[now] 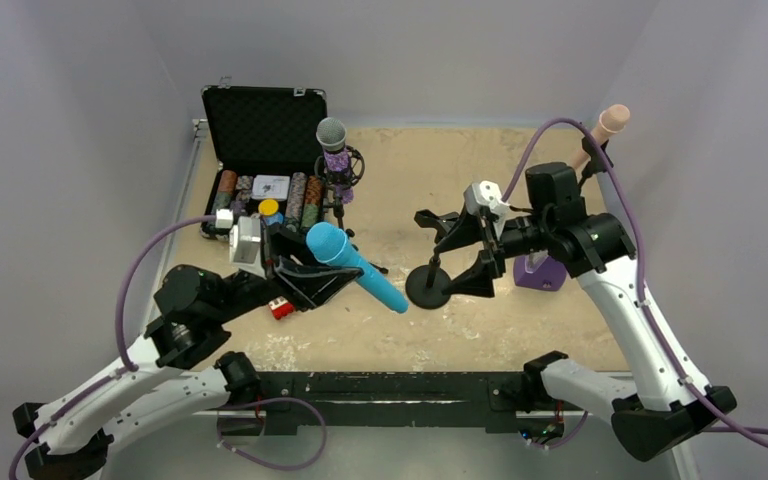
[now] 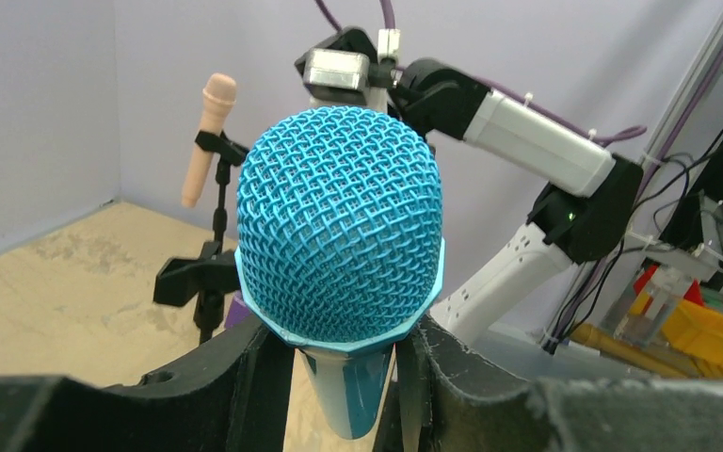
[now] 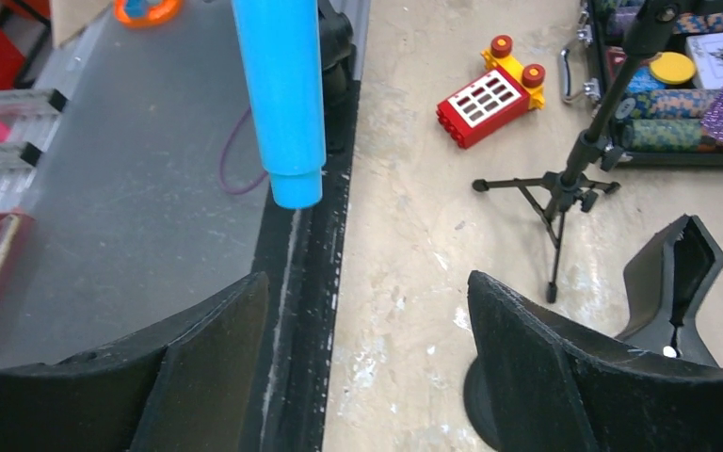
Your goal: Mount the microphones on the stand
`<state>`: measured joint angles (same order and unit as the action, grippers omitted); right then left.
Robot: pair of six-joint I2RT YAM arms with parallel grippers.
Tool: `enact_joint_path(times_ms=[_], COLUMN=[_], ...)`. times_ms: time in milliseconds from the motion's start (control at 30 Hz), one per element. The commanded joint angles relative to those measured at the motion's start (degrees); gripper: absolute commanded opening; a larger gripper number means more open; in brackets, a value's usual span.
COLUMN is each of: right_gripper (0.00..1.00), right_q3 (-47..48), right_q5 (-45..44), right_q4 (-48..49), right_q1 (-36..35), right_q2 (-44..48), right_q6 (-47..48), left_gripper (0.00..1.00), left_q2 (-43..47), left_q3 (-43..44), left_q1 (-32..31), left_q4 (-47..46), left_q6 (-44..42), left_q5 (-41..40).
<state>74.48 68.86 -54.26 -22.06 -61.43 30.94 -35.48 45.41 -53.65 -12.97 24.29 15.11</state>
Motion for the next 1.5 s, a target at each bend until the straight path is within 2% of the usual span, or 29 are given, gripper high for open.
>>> enact_joint_path(times_ms=[0,133,333,633,900,1167,1467], right_gripper=[0.82,0.83,0.88,0.89,0.89,0.89,0.9], right_q3=[-0.12,0.83,-1.3,-0.64,1.5,-0.03,4.14], right_q5=[-4.5,-8.52,-11.81,-6.96,-6.14,-4.76,-6.29], right_q4=[-3.12,-5.59,-2.8,2.91,1.91,4.31,4.16], right_q1=[0.35,1.06,3.41,10.69,10.73,10.79,10.73], right_q2=[2.26,3.0,5.58,3.34,0.67,2.43,0.73], right_q6=[7.22,13.06,19.33,18.38,17.15,20.17,15.43], left_gripper=[0.0,0.0,0.0,0.0,0.0,0.0,0.0], left_q2=[4.34,6.54,8.75,9.78,10.87,10.92,11.34], left_q3=[0.97,2.59,2.42,0.7,-0.67,-0.4,-0.58], left_q1=[0.3,0.3,0.3,0.3,0.3,0.3,0.3], left_q4=[16.51,27.67,34.32,35.96,35.74,36.31,36.52], left_q6=[-5.28,-8.66,-10.92,-12.07,-12.07,-12.56,-12.6], left_q5=[1.23,0.24,0.83,1.21,0.51,0.96,1.01])
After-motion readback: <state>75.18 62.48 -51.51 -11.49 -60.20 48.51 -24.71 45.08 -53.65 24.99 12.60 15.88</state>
